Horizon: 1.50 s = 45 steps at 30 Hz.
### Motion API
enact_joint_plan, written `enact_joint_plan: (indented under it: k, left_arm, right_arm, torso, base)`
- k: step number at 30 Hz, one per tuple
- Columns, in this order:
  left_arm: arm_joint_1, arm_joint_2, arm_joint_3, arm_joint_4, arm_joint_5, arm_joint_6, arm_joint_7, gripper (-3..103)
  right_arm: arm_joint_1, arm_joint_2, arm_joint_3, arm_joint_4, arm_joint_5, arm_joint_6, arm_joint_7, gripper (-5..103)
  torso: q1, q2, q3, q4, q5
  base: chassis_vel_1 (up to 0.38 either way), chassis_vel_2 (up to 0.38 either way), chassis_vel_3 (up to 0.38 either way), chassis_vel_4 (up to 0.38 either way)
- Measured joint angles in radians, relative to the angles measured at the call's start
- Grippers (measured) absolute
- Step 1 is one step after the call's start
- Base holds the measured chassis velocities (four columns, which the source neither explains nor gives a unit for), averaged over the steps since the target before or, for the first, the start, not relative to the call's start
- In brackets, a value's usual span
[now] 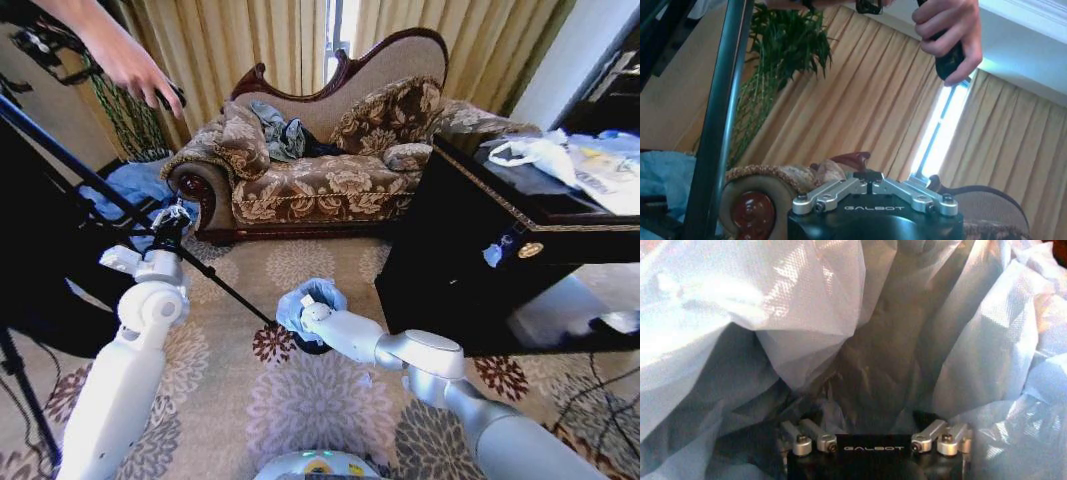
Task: Place a garbage bag over the trash bin.
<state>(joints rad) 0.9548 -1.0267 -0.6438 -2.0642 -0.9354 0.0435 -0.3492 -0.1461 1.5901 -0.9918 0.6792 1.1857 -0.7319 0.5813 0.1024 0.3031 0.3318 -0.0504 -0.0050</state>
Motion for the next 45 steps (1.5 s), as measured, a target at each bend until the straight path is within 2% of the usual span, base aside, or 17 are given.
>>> enact_joint_plan:
  k: [2, 6, 20, 28, 31, 37, 45]
  left_arm:
    - [0.004, -0.003, 0.0, 0.0, 0.0, 0.0, 0.0, 0]
    - [0.009, -0.006, -0.001, 0.0, 0.0, -0.002, 0.0, 0]
    - [0.005, 0.0, 0.002, 0.003, -0.001, -0.003, 0.0, 0]
    - [0.003, -0.006, 0.007, 0.003, -0.001, -0.003, 0.0, 0]
    - [0.011, -0.008, 0.008, 0.002, 0.0, -0.003, 0.0, 0]
    - [0.021, -0.005, 0.009, 0.003, 0.0, -0.004, 0.0, 0]
    - [0.009, 0.008, 0.02, 0.022, 0.001, -0.005, 0.0, 0]
  right_arm:
    - [0.0, 0.011, 0.011, -0.029, -0.01, 0.0, -0.02, 99]
    - [0.0, 0.019, 0.029, -0.063, -0.032, 0.0, -0.044, 100]
    - [-0.009, 0.016, 0.101, -0.049, -0.019, 0.013, -0.044, 100]
    - [-0.011, -0.015, 0.082, 0.017, -0.025, 0.034, -0.044, 100]
    - [-0.027, 0.014, 0.112, -0.08, -0.098, 0.072, -0.103, 100]
    - [-0.057, 0.019, 0.174, -0.208, -0.207, 0.119, -0.186, 100]
    - [-0.081, 0.019, 0.191, -0.155, -0.196, 0.098, -0.172, 100]
  torso:
    - [0.0, 0.0, 0.0, 0.0, 0.0]
    - [0.0, 0.0, 0.0, 0.0001, 0.0]
    - [0.0, 0.0, 0.0, -0.0001, 0.0]
    - [0.0, 0.0, 0.0, -0.0002, 0.0001]
    - [0.0, 0.0, 0.0, 0.0006, 0.0005]
    - [0.0, 0.0, 0.0, -0.0001, 0.0003]
    - [0.0, 0.0, 0.0, 0.0001, 0.0003]
  base:
    - [0.0, 0.0, 0.0, 0.0]
    - [0.0, 0.0, 0.0, 0.0]
    - [0.0, 0.0, 0.0, 0.0]
    - [0.0, 0.0, 0.0, 0.0]
    - [0.0, 0.0, 0.0, 0.0]
    - [0.0, 0.0, 0.0, 0.0]
    - [0.0, 0.0, 0.0, 0.0]
